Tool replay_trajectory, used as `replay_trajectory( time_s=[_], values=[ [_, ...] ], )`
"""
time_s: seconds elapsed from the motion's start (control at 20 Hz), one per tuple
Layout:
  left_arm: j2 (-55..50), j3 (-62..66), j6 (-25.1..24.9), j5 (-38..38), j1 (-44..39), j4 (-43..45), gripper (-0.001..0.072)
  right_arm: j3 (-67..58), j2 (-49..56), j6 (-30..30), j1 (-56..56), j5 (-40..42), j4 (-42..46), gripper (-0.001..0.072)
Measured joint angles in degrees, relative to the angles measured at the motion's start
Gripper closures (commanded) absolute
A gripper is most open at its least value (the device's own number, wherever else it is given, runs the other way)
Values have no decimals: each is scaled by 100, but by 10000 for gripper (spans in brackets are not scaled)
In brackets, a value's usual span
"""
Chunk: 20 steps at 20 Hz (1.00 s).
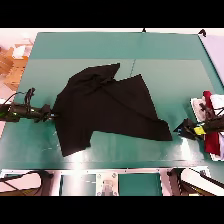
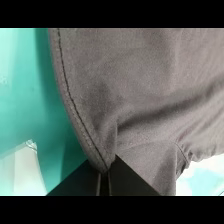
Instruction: Fold the shirts.
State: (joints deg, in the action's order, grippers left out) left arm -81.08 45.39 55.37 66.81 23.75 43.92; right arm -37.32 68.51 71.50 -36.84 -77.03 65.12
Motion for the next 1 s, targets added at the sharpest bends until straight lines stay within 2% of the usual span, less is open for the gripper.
replay_trajectory(
  time_s=[0.2, 0.25, 0.45, 0.5, 0.55, 0.85, 1.0],
  values=[
    [0, 20, -15, -2, 0, -2, 683, 208, 474, -98, 400, -52, -157, 326],
    [0, 20, -15, 0, 0, -2, 683, 227, 568, -107, 501, -74, -203, 380],
    [0, 22, -15, 94, 0, -15, 683, 267, 772, -131, 730, 92, -240, 482],
    [0, 22, -13, 111, 0, -17, 683, 273, 796, -142, 756, 122, -254, 624],
    [0, 22, -13, 131, 0, -22, 683, 280, 815, -179, 769, 210, -256, 693],
    [66, 74, 2, 343, 0, -181, 684, -2, 804, -525, 813, 376, -684, 694],
    [442, 446, 4, 675, 0, -562, 684, -678, 431, -638, 820, -232, -1480, 695]
  ],
)
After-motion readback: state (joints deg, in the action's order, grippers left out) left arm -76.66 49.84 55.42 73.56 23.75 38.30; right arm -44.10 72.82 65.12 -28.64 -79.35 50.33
